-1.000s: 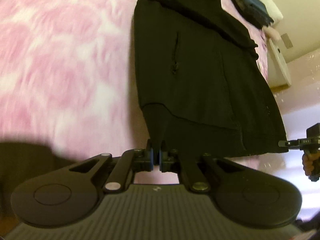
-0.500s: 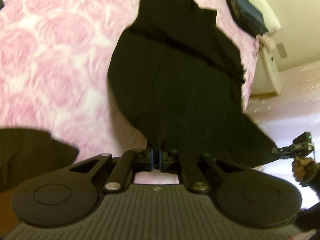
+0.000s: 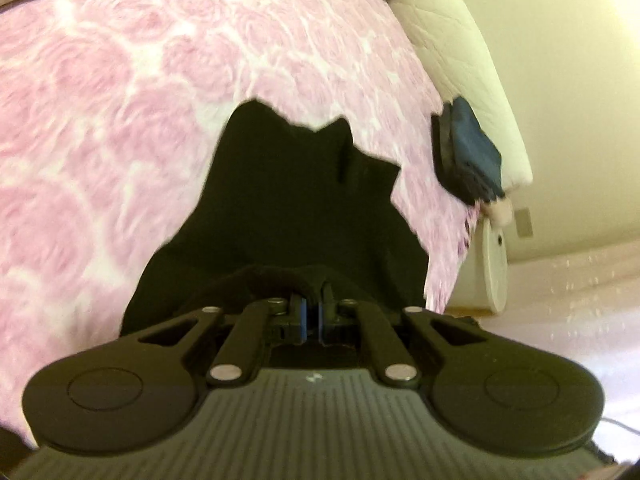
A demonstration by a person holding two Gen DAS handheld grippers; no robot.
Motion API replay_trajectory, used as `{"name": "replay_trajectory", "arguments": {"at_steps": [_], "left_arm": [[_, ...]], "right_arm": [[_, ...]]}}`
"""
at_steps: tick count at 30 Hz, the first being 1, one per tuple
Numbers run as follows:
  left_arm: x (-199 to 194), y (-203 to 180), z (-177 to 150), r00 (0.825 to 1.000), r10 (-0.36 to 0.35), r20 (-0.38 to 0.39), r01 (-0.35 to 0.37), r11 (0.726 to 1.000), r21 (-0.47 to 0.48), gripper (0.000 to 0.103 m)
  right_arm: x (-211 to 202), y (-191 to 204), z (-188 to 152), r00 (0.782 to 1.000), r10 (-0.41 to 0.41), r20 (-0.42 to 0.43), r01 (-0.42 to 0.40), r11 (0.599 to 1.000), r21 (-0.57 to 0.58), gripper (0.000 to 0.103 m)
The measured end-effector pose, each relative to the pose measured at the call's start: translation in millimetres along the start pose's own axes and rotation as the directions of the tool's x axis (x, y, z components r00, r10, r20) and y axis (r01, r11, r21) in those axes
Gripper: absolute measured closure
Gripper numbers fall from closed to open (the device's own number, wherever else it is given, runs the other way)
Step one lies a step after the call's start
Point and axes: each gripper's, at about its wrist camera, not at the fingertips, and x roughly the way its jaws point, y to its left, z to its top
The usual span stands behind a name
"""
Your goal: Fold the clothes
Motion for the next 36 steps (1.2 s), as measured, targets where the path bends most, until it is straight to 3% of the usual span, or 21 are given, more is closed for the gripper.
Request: {"name": "replay_trajectory", "arguments": {"at_steps": [11,19,27,36], "left_arm": [[117,-34,126,0.997,0.078,-0.025,-0.079,0.997,-0.019,0.100],[188,-25,182,0.983,0.166,-0.082,-0.169,0.985,-0.034,0.100],[226,3,203,0.979,0.187,-0.085,-0.194,0.977,-0.084,0.100],[241,17,211,0.983,0.173,-0.066,-0.179,0.979,-0.100,0.100]], "right_arm": [[55,2,181,1.000,-0.002,-0.029,0.004,0.998,0.063,0.098],[103,-4,266,0.997,-0.035,-0.062,0.041,0.993,0.106,0.098],[143,-21,309,0.996,-0.053,-0.065,0.061,0.989,0.137,0.098],[159,-36,319,1.000,-0.020,-0.014,0.022,0.985,0.173,0.098]]}}
